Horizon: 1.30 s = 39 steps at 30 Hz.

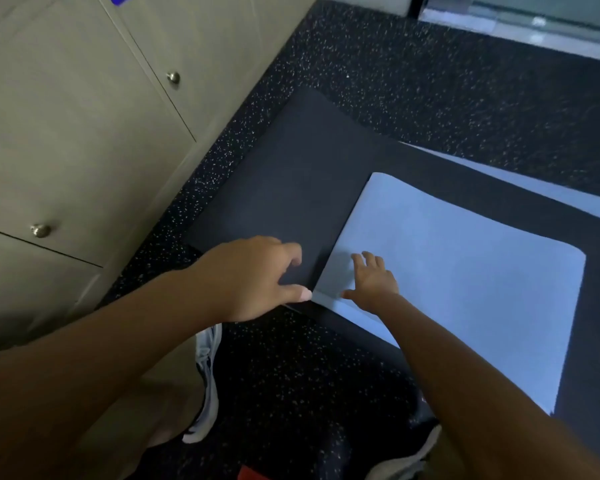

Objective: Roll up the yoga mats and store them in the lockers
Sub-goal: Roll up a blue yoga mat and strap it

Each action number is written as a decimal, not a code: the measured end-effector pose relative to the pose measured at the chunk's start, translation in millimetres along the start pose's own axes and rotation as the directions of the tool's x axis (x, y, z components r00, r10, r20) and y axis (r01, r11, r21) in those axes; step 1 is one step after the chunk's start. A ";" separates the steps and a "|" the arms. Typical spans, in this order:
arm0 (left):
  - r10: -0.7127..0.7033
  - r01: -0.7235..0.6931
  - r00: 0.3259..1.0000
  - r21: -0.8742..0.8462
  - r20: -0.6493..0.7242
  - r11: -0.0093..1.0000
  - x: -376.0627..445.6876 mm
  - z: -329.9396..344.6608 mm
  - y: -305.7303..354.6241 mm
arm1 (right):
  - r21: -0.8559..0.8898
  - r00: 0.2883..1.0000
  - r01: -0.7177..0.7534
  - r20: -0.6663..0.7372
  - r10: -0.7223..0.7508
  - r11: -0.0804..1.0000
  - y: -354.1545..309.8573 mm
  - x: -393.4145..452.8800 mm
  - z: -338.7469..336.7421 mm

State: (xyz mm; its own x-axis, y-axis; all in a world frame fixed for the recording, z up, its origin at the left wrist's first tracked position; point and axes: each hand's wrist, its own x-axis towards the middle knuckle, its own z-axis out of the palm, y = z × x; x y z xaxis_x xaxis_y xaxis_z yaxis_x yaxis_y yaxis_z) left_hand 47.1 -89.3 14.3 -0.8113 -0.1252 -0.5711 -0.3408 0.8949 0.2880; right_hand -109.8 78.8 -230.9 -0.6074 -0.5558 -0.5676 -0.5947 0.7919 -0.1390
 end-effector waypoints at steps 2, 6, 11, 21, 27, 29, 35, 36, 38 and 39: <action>-0.016 0.016 1.000 -0.006 0.010 1.000 4.5 -1.0 -1.2 | -0.052 1.000 -0.004 0.001 0.004 0.999 0.8 10.8 15.3; -0.017 0.017 1.000 -0.005 0.023 1.000 11.1 0.4 -2.1 | -0.074 1.000 -0.009 0.008 0.009 0.997 6.2 24.8 42.2; -0.034 0.034 0.999 0.015 0.031 0.999 20.5 4.9 -11.3 | -0.130 0.998 -0.022 -0.065 0.013 0.991 20.8 33.7 64.8; 0.007 -0.004 0.999 -0.057 0.042 0.998 28.2 6.7 -9.3 | -0.286 0.981 0.128 -0.106 -0.164 0.950 22.3 32.6 81.4; -0.018 0.023 0.997 -0.054 0.081 0.998 28.2 4.4 -11.0 | -0.237 0.975 0.211 -0.015 -0.221 0.948 19.7 20.2 68.4; -0.011 0.015 0.997 -0.053 0.073 0.998 29.7 2.4 -7.5 | -0.179 0.981 0.183 -0.030 -0.192 0.967 18.6 13.5 59.4; 0.056 -0.056 0.998 -0.012 0.024 0.998 34.4 -7.6 8.0 | 0.092 0.993 0.000 -0.120 0.011 0.996 23.5 -8.5 7.5; 0.070 -0.070 0.997 -0.004 0.020 0.998 35.4 -9.2 11.6 | 0.128 0.991 -0.015 -0.131 0.032 0.992 26.4 -12.3 -3.8; 0.100 -0.100 0.995 0.006 0.004 0.995 36.5 -14.8 21.2 | 0.208 0.983 -0.038 -0.169 0.074 0.977 34.2 -22.3 -29.4; 0.115 -0.115 0.993 0.003 -0.011 0.993 36.6 -17.8 26.3 | 0.254 0.977 -0.042 -0.191 0.093 0.966 39.7 -29.0 -42.6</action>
State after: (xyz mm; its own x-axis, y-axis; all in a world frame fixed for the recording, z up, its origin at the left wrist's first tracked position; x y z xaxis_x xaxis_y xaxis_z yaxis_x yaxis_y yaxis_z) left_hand -0.1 -78.0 14.6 -0.8503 -0.0256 -0.5257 -0.2435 0.9046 0.3499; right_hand -138.3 115.6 -185.4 -0.7496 -0.5178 -0.4123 -0.4150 0.8529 -0.3168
